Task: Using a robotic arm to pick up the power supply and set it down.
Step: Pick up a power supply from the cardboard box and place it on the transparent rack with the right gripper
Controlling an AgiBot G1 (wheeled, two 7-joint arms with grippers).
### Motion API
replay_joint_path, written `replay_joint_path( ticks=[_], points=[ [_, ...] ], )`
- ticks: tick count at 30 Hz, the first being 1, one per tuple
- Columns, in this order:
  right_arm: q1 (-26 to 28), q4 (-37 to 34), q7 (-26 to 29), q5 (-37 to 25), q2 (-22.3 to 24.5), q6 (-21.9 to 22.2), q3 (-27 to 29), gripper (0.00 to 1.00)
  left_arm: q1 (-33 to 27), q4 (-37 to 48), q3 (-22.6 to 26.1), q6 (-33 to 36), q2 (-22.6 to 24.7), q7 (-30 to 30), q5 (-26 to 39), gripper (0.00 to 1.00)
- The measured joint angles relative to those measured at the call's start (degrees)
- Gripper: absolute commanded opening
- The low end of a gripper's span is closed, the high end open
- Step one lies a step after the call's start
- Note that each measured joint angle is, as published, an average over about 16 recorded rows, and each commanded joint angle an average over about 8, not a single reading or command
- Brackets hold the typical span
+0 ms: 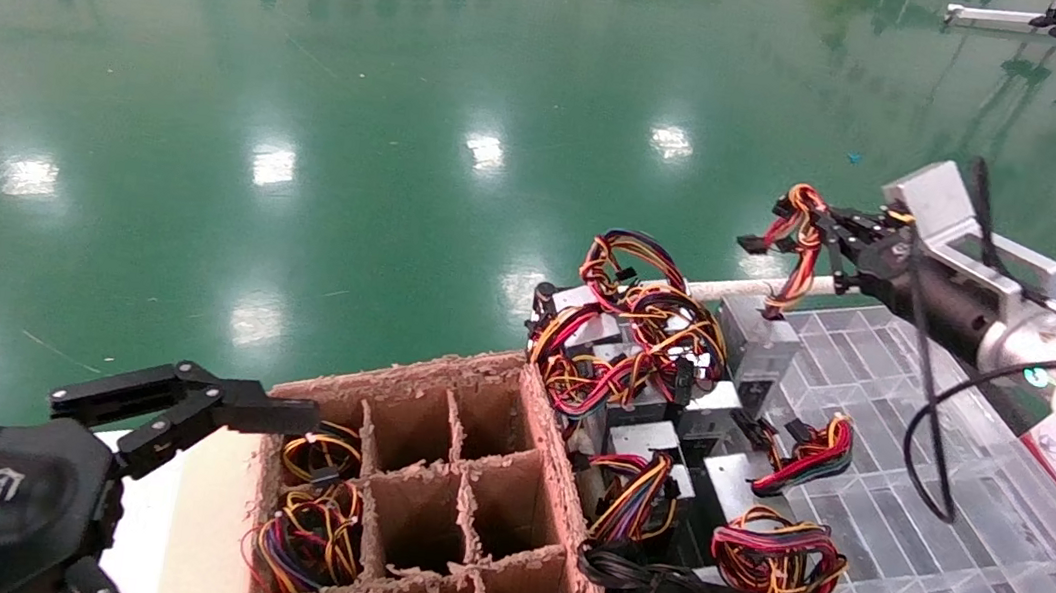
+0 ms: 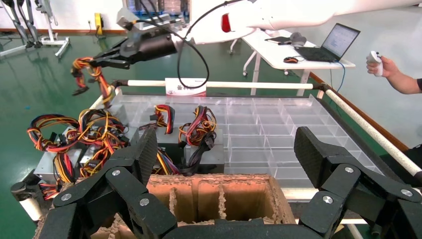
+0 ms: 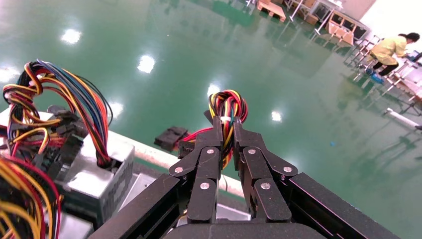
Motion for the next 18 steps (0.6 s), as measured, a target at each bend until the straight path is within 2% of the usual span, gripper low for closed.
replay_joint_path(
  ticks=[5,6,13,14,18],
  points=[
    [0.63,-0.02,-0.82,-0.77,-1.83,1.74,-0.53,0.01,0.00,0.00,0.00,0.00,0.00,0.00,0.00,1.00],
    [0.69,-0.05,-0.95,-0.89,-2.11,1.98,-0.61,0.09,0.00,0.00,0.00,0.00,0.00,0.00,0.00,1.00],
    [0.68,-0.39,-1.60,-1.45,-3.26,2.96,-0.99,0.95,0.01,0.01,0.00,-0.01,0.00,0.00,0.00,1.00],
    [0.64,-0.44,-1.64,-1.48,-3.32,3.04,-1.01,1.00,0.01,0.01,0.00,-0.01,0.00,0.00,0.00,1.00],
    [0.56,-0.56,-1.66,-1.46,-3.43,3.20,-1.00,1.00,0.01,0.02,0.00,-0.01,-0.01,0.01,0.00,1.00]
  ],
)
